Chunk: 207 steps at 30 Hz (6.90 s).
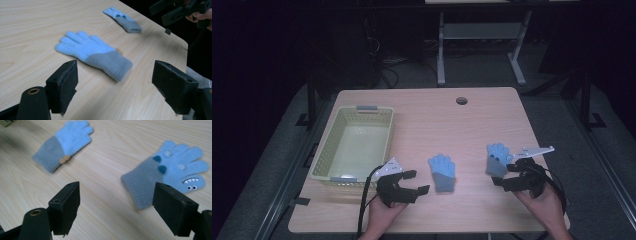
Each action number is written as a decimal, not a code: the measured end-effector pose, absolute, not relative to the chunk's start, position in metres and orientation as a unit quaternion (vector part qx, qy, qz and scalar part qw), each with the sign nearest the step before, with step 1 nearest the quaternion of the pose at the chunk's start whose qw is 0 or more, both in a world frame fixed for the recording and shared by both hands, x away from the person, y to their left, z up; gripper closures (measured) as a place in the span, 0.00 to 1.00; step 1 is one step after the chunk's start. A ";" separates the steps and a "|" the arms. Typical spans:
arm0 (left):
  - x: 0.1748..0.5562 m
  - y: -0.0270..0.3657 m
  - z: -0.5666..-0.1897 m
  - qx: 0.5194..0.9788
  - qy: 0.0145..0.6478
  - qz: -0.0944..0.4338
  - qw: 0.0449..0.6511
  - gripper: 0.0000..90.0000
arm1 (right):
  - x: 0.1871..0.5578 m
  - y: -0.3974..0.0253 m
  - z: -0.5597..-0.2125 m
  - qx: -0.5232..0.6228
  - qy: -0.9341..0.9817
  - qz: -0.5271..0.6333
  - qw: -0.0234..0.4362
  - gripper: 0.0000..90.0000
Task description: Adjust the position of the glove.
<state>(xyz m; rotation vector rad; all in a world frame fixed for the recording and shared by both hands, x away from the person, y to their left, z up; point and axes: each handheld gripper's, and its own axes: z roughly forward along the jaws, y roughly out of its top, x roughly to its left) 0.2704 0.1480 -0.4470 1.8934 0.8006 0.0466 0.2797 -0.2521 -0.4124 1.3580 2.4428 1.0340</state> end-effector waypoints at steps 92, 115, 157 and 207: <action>0.268 0.138 -0.451 0.794 0.324 0.018 0.514 0.24 | 0.379 -0.239 -0.441 0.516 0.841 0.151 0.050 0.85; 0.267 0.140 -0.449 0.792 0.324 0.021 0.517 0.24 | 0.361 -0.243 -0.415 0.507 0.838 0.189 0.070 0.92; 0.269 0.149 -0.445 0.781 0.337 0.027 0.525 0.24 | 0.342 -0.134 -0.369 0.341 0.905 0.247 0.065 0.92; 0.270 0.151 -0.446 0.773 0.344 0.021 0.532 0.24 | 0.346 -0.074 -0.424 0.301 0.934 0.193 0.016 0.78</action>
